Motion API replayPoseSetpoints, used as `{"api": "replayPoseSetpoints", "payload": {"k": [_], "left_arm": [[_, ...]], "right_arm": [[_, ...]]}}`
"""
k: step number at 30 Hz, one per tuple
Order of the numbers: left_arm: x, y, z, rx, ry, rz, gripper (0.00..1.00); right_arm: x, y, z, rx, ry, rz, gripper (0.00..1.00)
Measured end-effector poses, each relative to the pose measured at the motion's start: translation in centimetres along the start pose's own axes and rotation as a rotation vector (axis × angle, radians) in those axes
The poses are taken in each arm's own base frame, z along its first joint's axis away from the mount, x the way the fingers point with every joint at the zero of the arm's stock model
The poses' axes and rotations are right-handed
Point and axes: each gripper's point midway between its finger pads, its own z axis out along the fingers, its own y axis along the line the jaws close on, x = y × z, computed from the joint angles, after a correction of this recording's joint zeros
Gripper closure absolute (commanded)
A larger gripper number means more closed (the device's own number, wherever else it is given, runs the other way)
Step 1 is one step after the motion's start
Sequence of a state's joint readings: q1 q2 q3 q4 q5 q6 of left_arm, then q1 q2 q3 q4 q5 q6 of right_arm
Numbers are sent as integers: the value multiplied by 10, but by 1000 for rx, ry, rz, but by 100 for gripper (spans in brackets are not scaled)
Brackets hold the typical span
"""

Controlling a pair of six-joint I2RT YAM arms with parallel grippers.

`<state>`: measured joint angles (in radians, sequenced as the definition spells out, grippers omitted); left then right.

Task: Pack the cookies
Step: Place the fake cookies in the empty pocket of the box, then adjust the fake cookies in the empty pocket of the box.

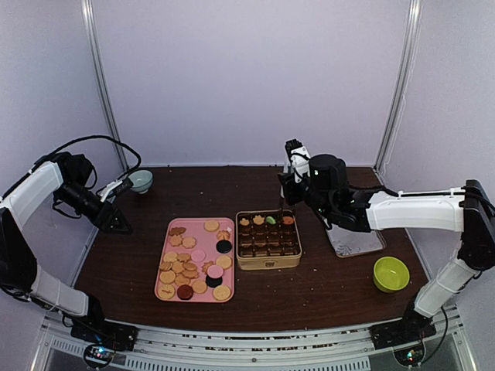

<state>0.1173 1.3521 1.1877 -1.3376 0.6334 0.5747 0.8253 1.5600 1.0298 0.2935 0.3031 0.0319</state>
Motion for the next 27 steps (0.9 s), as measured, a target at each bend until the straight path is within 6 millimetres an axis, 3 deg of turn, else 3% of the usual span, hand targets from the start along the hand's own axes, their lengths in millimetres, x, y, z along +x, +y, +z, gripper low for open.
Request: {"api": "replayPoseSetpoints", "payload": {"k": [23, 27], "left_arm": [[-1, -3, -3, 8, -2, -3, 22], [-1, -4, -3, 10, 0, -5, 22]], "right_arm": [[0, 12, -4, -30, 2, -35, 70], [-8, 13, -4, -30, -11, -51, 70]]}}
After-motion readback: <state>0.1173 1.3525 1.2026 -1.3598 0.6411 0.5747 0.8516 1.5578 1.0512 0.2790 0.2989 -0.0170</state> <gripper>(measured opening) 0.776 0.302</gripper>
